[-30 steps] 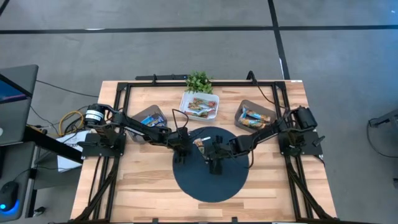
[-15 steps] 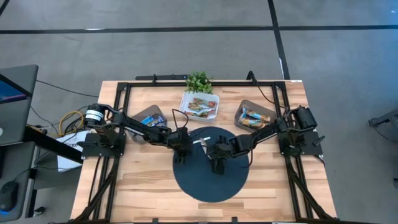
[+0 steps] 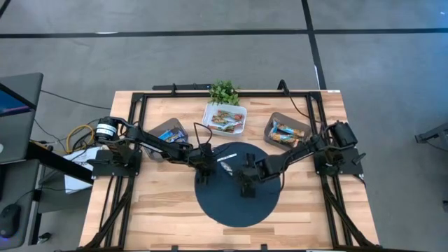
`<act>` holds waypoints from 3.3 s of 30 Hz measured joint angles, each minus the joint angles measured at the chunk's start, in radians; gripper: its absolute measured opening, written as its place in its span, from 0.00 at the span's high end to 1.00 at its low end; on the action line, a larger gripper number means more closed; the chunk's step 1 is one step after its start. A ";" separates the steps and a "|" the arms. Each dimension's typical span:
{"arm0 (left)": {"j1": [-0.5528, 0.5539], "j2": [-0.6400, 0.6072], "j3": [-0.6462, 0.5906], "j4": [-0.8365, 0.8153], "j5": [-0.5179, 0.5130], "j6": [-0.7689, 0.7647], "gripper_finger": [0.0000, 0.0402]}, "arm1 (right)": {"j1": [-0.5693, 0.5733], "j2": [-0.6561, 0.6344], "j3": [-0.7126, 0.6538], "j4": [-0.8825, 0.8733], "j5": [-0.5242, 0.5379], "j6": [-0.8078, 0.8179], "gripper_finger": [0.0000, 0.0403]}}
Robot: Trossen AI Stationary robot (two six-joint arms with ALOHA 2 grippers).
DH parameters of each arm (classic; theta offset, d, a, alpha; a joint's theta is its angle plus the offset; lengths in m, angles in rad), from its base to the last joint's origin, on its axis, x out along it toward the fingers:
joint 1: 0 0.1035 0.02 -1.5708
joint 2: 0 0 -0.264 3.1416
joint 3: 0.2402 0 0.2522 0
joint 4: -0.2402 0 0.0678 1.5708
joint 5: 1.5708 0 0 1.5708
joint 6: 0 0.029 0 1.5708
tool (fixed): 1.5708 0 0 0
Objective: Pick and place Granola Bars by type
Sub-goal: Put the yellow granola bar into the right black bin, then return to Home Position
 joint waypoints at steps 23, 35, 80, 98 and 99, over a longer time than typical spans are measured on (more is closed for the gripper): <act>0.000 0.000 0.000 0.001 0.000 0.000 0.66 | 0.170 -0.019 0.123 -1.149 0.439 0.931 0.94; 0.000 0.000 -0.001 0.003 0.000 0.000 0.66 | 0.144 -0.070 -0.027 -1.212 0.447 0.916 0.96; -0.001 -0.009 -0.004 0.011 -0.008 0.008 0.66 | -0.413 -0.470 -0.152 -1.184 0.180 0.459 0.57; -0.004 -0.161 -0.013 -0.012 -0.013 0.038 0.66 | -0.068 -0.640 -0.114 -0.906 0.550 0.498 0.58; -0.006 -0.175 -0.013 -0.007 -0.014 0.051 0.66 | -0.055 -0.640 -0.114 -0.891 0.569 0.498 0.58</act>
